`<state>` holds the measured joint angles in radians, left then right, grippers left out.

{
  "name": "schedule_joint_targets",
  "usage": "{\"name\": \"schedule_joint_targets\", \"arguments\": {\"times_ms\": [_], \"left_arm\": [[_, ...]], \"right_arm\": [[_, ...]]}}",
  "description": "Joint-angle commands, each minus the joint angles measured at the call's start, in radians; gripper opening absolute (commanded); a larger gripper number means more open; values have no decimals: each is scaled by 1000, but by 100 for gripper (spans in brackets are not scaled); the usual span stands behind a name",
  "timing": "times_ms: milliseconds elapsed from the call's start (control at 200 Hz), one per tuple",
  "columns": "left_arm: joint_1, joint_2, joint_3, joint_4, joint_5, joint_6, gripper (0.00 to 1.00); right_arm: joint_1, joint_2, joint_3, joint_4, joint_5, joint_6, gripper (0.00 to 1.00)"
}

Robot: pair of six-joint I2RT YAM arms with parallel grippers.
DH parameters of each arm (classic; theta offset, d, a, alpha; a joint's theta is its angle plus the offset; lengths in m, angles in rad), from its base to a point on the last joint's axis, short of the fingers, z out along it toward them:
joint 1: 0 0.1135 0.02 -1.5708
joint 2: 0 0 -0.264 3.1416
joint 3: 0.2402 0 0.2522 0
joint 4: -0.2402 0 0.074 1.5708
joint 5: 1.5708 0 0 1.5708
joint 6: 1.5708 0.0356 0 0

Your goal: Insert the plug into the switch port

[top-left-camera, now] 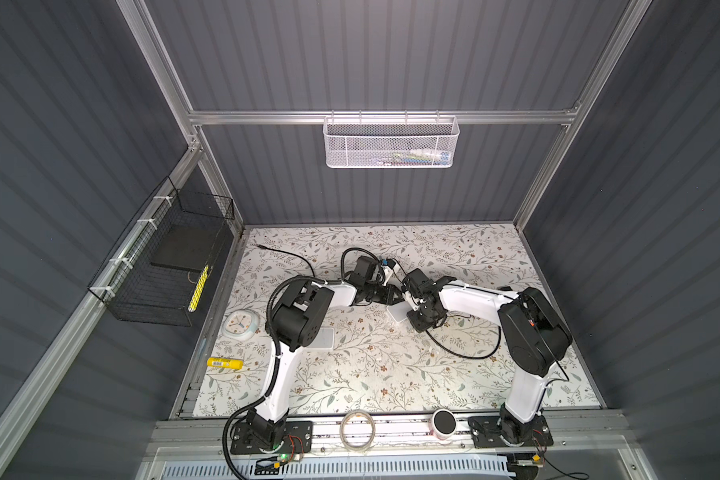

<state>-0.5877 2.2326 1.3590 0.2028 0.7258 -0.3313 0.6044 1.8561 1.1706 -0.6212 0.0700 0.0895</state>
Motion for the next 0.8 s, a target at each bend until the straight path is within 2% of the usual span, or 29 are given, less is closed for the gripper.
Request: {"name": "schedule_joint_targets", "arguments": {"times_ms": [0,290,795], "left_arm": [[-81,42,-32,-172,136,18,23],[-85,54,-51,-131,119,-11,21],[-87,47,-83,-111,128,-21,21]], "right_arm": [[-18,12,82,300,34,21,0],[-17,-10,136,245,31,43,0],[-20,63,185,306,28,83,0]]}}
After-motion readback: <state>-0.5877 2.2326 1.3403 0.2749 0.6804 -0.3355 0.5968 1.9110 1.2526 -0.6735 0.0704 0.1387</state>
